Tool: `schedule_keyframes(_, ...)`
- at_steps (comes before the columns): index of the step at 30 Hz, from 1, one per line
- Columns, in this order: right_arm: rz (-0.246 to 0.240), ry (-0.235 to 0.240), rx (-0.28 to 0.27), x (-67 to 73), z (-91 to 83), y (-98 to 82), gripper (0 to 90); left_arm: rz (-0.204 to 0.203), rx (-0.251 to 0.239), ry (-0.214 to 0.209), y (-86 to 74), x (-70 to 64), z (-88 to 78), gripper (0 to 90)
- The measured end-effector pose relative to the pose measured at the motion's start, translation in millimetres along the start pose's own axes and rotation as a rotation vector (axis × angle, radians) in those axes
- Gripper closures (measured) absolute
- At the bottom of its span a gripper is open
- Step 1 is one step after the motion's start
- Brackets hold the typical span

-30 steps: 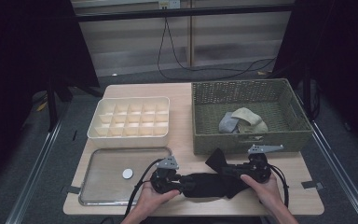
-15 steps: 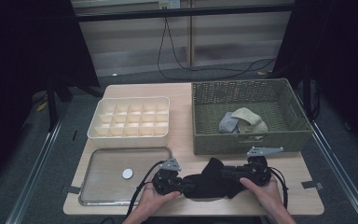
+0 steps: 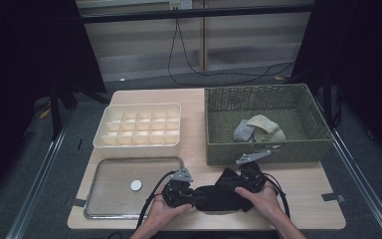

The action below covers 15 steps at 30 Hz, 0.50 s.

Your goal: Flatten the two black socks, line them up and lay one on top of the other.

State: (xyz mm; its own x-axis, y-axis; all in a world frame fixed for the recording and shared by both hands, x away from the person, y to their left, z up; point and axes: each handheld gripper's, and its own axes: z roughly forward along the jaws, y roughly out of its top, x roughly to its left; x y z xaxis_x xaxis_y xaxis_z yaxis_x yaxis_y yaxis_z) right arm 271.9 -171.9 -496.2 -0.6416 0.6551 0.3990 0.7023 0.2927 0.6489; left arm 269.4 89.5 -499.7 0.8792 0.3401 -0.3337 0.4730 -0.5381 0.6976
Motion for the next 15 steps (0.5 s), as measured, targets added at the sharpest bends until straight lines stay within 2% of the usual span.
schedule_keyframes(4,-0.024,-0.027,0.018,2.5,5.2,-2.1,70.5,0.006,-0.024,-0.002,1.0,-0.1,-2.8,72.2)
schedule_keyframes(7,-0.036,-0.045,0.021,4.3,6.1,-3.0,71.3,0.013,-0.015,-0.002,1.2,-0.5,-2.2,73.4)
schedule_keyframes(12,-0.056,-0.093,0.023,5.3,6.4,-3.6,84.6,0.011,0.0,0.016,0.5,-1.3,0.5,76.1)
schedule_keyframes(15,-0.057,-0.092,0.026,4.6,6.0,-2.8,87.4,0.003,0.009,0.02,0.2,-1.0,1.4,80.3)
